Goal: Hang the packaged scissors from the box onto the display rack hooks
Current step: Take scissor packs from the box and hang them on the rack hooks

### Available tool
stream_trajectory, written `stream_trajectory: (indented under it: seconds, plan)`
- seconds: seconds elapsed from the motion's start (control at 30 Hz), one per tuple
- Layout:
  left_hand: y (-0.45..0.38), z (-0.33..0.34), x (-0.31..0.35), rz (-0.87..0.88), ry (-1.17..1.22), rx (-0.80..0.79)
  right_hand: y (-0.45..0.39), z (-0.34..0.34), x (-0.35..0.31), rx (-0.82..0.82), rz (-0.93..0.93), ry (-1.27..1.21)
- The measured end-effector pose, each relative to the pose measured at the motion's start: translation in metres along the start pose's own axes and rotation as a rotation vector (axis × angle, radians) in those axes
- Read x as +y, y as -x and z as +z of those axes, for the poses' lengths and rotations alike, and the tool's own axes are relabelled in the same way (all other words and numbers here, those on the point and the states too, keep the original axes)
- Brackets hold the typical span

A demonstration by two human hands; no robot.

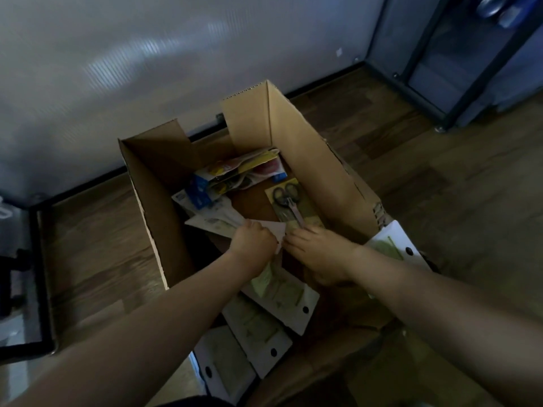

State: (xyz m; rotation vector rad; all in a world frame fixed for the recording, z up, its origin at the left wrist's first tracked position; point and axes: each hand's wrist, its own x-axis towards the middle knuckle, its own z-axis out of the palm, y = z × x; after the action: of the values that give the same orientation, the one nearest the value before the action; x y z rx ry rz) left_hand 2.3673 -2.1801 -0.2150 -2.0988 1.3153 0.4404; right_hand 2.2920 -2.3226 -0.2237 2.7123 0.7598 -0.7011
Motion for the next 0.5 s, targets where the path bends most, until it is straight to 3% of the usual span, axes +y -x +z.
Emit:
stream_trajectory:
  seconds: [0.1, 0.27, 0.37, 0.5]
  plan:
    - [0.005, 0.003, -0.007, -0.086, 0.161, 0.04, -0.002, -0.001, -0.001, -0.078, 0.008, 0.057]
    - [0.014, -0.009, -0.029, -0.254, 0.441, 0.203, -0.003, 0.009, -0.013, -0.173, -0.171, 0.271]
    - [0.018, -0.009, -0.033, -0.323, 0.479, 0.228, -0.012, 0.015, -0.031, -0.196, -0.293, 0.378]
    - [0.024, -0.001, -0.026, -0.29, 0.484, 0.229, -0.022, 0.022, -0.044, -0.194, -0.337, 0.39]
